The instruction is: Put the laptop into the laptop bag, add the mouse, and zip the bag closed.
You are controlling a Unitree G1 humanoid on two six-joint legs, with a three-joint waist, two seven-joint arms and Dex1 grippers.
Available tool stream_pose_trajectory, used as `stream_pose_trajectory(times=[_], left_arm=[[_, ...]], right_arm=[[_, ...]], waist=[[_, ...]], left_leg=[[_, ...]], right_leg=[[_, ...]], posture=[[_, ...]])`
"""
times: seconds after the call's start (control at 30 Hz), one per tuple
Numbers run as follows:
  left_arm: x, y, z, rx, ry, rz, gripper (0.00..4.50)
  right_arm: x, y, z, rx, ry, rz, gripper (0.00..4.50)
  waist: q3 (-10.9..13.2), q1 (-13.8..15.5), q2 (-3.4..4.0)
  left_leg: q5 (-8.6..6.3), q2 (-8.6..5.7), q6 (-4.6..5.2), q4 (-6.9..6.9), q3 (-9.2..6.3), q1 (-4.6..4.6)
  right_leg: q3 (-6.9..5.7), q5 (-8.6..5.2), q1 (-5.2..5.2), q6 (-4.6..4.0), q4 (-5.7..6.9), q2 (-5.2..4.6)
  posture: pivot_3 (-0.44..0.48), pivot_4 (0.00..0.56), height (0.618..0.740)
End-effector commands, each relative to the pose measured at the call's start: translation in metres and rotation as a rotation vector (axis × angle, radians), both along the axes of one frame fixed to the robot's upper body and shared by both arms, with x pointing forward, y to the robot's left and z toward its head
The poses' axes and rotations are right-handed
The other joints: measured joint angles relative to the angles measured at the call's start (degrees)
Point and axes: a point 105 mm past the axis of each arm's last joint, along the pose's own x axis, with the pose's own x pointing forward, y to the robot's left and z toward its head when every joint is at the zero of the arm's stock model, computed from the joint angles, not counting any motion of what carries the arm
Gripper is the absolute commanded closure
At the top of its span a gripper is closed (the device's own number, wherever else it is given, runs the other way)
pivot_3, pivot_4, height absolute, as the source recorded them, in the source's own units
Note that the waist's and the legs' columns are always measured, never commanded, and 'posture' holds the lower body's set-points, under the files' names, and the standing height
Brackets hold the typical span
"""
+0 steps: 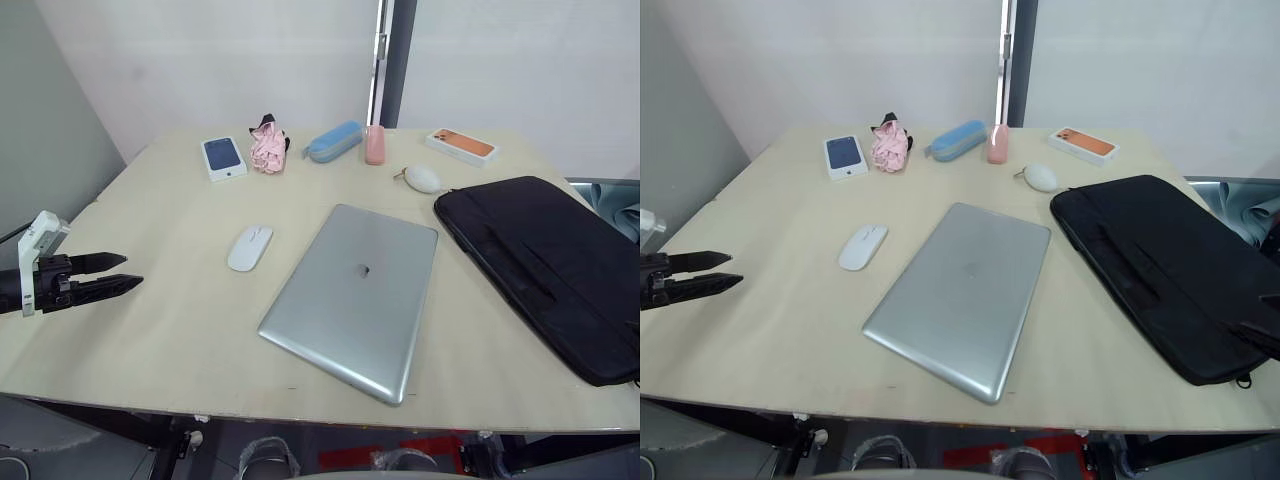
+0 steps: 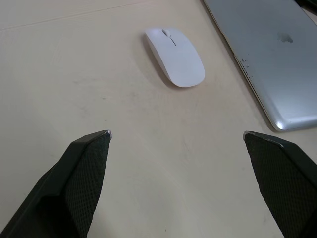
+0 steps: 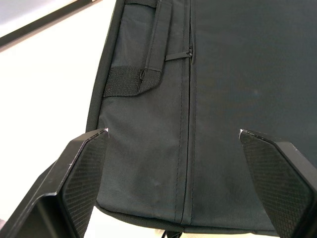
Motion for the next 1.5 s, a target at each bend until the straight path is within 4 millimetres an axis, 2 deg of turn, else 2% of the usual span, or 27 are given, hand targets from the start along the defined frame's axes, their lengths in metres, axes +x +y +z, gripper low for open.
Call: stream_pose_trajectory(times=[0.03, 0.1, 0.27, 0.5, 0.8, 0.87, 0.97, 1.07, 1.13, 1.27, 1.33, 1.4, 1.5], left_arm=[[0.000, 0.002, 0.001, 0.016, -0.015, -0.008, 0.00], [-0.001, 0.001, -0.006, 0.004, -0.016, -0.012, 0.00], [-0.002, 0.001, -0.008, -0.009, -0.015, -0.028, 0.00], [0.003, -0.012, 0.000, -0.071, -0.044, -0.089, 0.00], [0.025, -0.058, 0.012, -0.196, -0.106, -0.240, 0.00], [0.039, -0.074, 0.018, -0.290, -0.098, -0.239, 0.00], [0.050, -0.102, 0.021, -0.371, -0.069, -0.302, 0.00], [0.055, -0.129, 0.018, -0.405, -0.017, -0.364, 0.00], [0.059, -0.146, 0.009, -0.376, 0.040, -0.395, 0.00], [0.066, -0.164, -0.009, -0.271, 0.110, -0.419, 0.00], [0.074, -0.178, -0.014, -0.235, 0.139, -0.438, 0.00], [0.085, -0.195, -0.019, -0.193, 0.172, -0.453, 0.00], [0.094, -0.203, -0.028, -0.117, 0.194, -0.467, 0.00]], right_arm=[[0.003, 0.006, 0.006, -0.009, -0.025, 0.025, 0.11], [0.005, 0.009, 0.005, -0.001, -0.022, 0.032, 0.11], [0.008, 0.011, 0.005, 0.010, -0.032, 0.035, 0.11], [0.014, 0.020, 0.003, 0.050, -0.067, 0.041, 0.11], [0.023, 0.051, 0.002, 0.100, -0.122, 0.086, 0.11], [0.025, 0.063, 0.002, 0.111, -0.134, 0.116, 0.11], [0.030, 0.081, 0.003, 0.128, -0.144, 0.156, 0.11], [0.032, 0.093, 0.003, 0.142, -0.147, 0.188, 0.91], [0.035, 0.099, 0.002, 0.142, -0.150, 0.198, 1.57], [0.043, 0.108, -0.001, 0.122, -0.151, 0.202, 3.00], [0.050, 0.117, -0.013, 0.086, -0.119, 0.218, 3.69], [0.055, 0.130, -0.034, 0.004, -0.058, 0.267, 4.37], [0.062, 0.145, -0.048, -0.052, -0.036, 0.321, 4.44]], waist=[[0.00, 0.01, 0.00], [-0.02, -0.03, 0.02], [-0.01, 0.00, 0.01], [-0.02, 0.17, 0.00], [-0.04, 0.30, 0.00], [-0.04, 0.37, -0.01], [-0.05, 0.54, 0.01], [-0.05, 0.44, 0.01], [-0.05, 0.44, 0.00], [-0.05, 0.34, 0.00], [-0.05, 0.37, 0.00], [-0.07, 0.67, -0.04], [-0.07, 0.72, -0.01]], left_leg=[[0.00, 0.00, 0.00, 0.00, 0.00, 0.00], [0.00, 0.00, 0.00, 0.00, 0.01, 0.00], [0.00, 0.00, 0.00, 0.01, -0.01, -0.01], [0.00, -0.01, 0.01, 0.02, 0.00, 0.00], [0.02, -0.01, 0.02, 0.08, -0.01, 0.01], [0.02, -0.02, 0.02, 0.09, 0.00, 0.00], [0.02, -0.02, 0.02, 0.17, -0.02, -0.01], [0.02, -0.03, 0.01, 0.20, 0.00, -0.02], [0.02, -0.03, 0.01, 0.18, 0.00, -0.03], [0.02, -0.02, 0.00, 0.17, -0.01, -0.03], [0.03, -0.02, 0.00, 0.17, -0.01, -0.03], [0.03, -0.04, -0.01, 0.19, -0.02, -0.03], [0.08, -0.11, 0.00, 0.25, -0.06, -0.08]], right_leg=[[0.00, 0.00, 0.00, 0.00, 0.00, 0.00], [0.01, 0.00, 0.00, 0.00, 0.00, 0.00], [-0.01, 0.00, 0.00, 0.00, 0.00, 0.00], [0.01, 0.00, 0.00, 0.00, 0.01, -0.01], [0.01, 0.00, 0.00, -0.01, 0.14, -0.02], [0.02, 0.01, 0.00, -0.01, 0.14, -0.02], [0.01, 0.01, 0.01, -0.02, 0.22, -0.02], [0.05, 0.01, 0.00, -0.02, 0.23, -0.03], [0.05, 0.01, 0.00, -0.02, 0.20, -0.02], [0.04, 0.01, 0.00, -0.01, 0.21, 0.00], [0.04, 0.01, 0.00, -0.01, 0.20, 0.00], [0.04, 0.02, 0.01, 0.00, 0.21, 0.00], [0.03, 0.07, 0.02, 0.05, 0.22, -0.08]], posture=[[0.000, 0.150, 0.740], [0.000, 0.150, 0.740], [0.000, 0.150, 0.740], [0.000, 0.150, 0.740], [0.000, 0.150, 0.740], [0.000, 0.150, 0.740], [0.000, 0.150, 0.740], [0.000, 0.150, 0.740], [0.000, 0.150, 0.740], [0.000, 0.150, 0.740], [0.000, 0.150, 0.740], [0.000, 0.150, 0.740], [0.000, 0.150, 0.740]])
